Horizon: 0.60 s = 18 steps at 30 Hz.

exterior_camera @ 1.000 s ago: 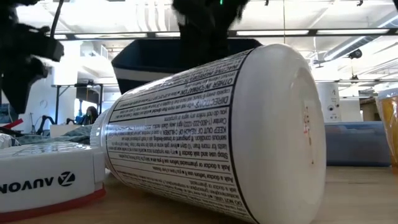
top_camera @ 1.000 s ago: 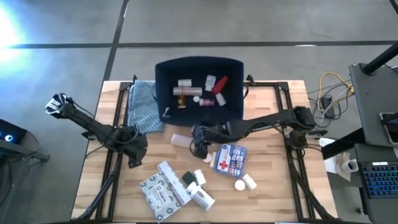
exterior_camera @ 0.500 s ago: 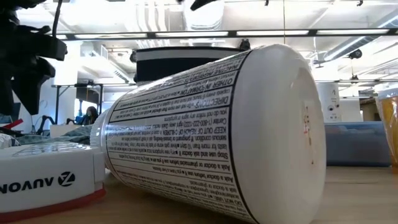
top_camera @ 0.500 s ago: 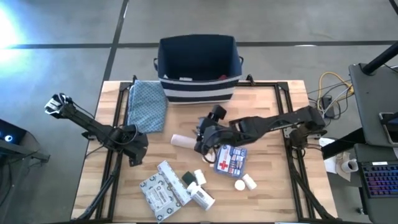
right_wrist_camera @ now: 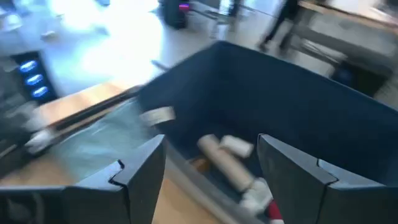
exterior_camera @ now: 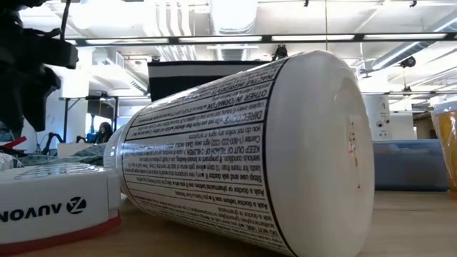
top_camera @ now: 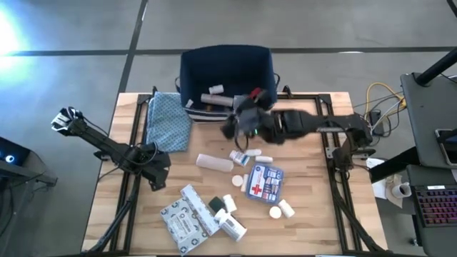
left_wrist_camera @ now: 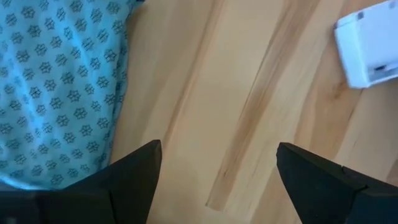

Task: Pick & place medical supplies in basket/bin
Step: Put the orange pill bottle into the blue bin

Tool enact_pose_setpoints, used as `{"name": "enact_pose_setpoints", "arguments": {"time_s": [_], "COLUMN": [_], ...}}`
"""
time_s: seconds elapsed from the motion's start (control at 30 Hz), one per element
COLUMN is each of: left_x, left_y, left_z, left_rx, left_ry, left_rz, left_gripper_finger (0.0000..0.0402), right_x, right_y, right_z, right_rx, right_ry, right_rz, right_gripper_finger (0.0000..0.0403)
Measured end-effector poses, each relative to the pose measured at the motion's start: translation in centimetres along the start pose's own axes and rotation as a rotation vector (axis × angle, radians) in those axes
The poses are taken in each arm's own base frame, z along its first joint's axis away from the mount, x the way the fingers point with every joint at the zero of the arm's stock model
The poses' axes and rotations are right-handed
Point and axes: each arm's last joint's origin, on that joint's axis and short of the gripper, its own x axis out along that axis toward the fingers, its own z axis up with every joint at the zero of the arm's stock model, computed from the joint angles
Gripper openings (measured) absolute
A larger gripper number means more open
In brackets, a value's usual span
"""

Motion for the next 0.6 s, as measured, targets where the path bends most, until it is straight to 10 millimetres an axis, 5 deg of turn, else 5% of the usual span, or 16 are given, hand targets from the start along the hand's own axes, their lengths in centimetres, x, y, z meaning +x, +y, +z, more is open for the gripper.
{"name": "enact_pose_setpoints", "arguments": {"time_s": [0.2, 0.33, 0.43, 0.6], "left_x": [0.0, 0.0, -0.1, -0.1], "left_y": [-0.4, -0.6, -0.8, -0.9], "left_z": [0.4, 0.7, 0.9, 1.2], "left_rx": [-0.043, -0.097, -0.138, -0.197], "left_ry": [-0.046, -0.085, -0.114, -0.139], "left_rz": [-0.042, -0.054, -0.064, -0.075], "left_gripper_finger": [0.0295, 0.0295, 0.0295, 0.0295], "right_x": [6.9, 12.6, 16.1, 19.3], "right_y": [-6.3, -10.2, -11.2, -10.2], "right_z": [0.7, -1.3, -3.7, -6.6], "right_rx": [0.189, 0.284, 0.304, 0.278], "right_ry": [0.076, 0.250, 0.378, 0.549], "right_rz": [-0.139, -0.113, -0.079, -0.023], "right_gripper_finger": [0.0241, 0.0241, 0.0241, 0.0230]}}
